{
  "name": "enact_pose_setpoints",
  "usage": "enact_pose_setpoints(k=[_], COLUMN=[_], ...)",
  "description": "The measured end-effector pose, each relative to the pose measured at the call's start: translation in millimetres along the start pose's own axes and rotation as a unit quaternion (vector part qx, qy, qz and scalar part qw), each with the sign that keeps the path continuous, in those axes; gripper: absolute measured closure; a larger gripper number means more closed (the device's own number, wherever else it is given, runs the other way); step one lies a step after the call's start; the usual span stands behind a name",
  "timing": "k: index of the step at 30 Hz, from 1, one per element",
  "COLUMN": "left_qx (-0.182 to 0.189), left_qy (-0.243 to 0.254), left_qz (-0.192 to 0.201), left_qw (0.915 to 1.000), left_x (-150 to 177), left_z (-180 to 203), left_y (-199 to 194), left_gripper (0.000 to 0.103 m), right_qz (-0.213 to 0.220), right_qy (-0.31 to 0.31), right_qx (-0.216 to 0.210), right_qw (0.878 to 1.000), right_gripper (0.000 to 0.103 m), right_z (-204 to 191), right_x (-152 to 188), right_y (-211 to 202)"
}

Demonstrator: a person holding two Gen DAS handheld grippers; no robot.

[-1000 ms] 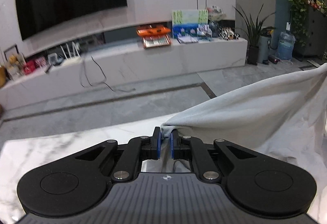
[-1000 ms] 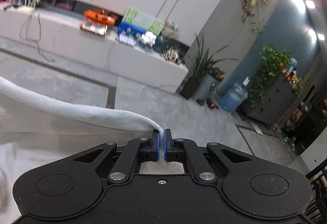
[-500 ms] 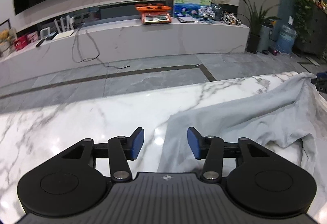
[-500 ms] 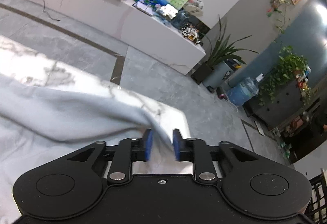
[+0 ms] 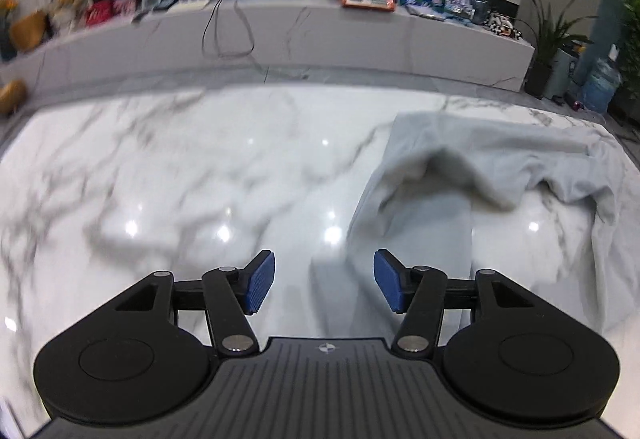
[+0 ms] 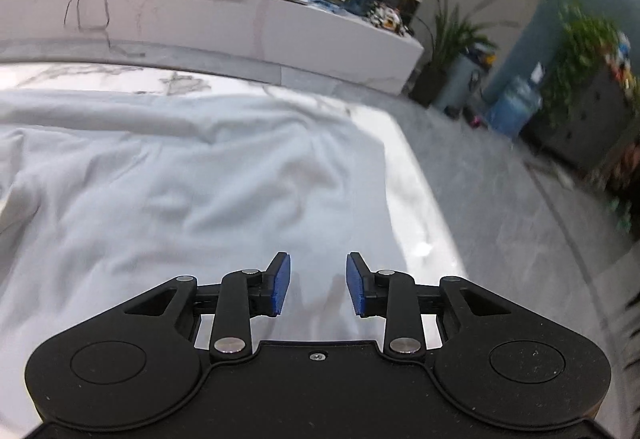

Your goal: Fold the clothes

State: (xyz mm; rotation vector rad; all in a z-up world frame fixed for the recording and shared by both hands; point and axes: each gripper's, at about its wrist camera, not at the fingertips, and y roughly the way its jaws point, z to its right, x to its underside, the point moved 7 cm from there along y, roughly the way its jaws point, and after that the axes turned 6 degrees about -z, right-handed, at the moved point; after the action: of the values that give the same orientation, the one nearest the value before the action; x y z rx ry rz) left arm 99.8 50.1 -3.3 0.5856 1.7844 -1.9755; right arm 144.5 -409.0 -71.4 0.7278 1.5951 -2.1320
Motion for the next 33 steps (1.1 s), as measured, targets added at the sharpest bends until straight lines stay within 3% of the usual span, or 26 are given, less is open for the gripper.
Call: enact_pose_setpoints(k=[6, 15, 16, 17, 20, 23, 33], left_qx=[0.024, 0.008, 0.006, 0.007, 0.011, 0.004, -0.092], left_qy=[-0.036, -0.025, -0.022, -0.021, -0.024, -0.028, -0.043], left_qz=[-0.019, -0.012, -0.009, -0.007, -0.007, -0.007, 0.014], left_qw=[0.9989, 0.9996, 0.9997, 0.9997, 0.9996, 0.9996, 0.9947], left_x=[18, 20, 20, 20, 16, 4, -79], left_z=[-10, 7, 9, 12, 14, 6, -73], left_y=[-1, 16, 17, 18, 20, 18, -8], left_gripper=[0.050, 0.051, 0.057, 0.073, 0.083, 0.094, 0.095], right_qz=[0.025, 0.031, 0.030, 0.028, 0.028, 0.032, 0.032], right_qy=[0.058, 0.051, 0.054, 0.056, 0.062, 0.056, 0.052], right_qx=[-0.018, -0.032, -0.035, -0.037, -0.037, -0.032, -0.035], right_qw=[0.998, 0.998, 0.998, 0.997, 0.997, 0.997, 0.998], right_gripper=[0.073, 0.073, 0.073, 0.073, 0.073, 0.073, 0.071], right_z=[0, -5, -5, -4, -4, -4, 0], right_x=[31, 37, 36, 36, 33, 30, 26], right_y=[-19, -12, -10, -8, -4, -2, 4])
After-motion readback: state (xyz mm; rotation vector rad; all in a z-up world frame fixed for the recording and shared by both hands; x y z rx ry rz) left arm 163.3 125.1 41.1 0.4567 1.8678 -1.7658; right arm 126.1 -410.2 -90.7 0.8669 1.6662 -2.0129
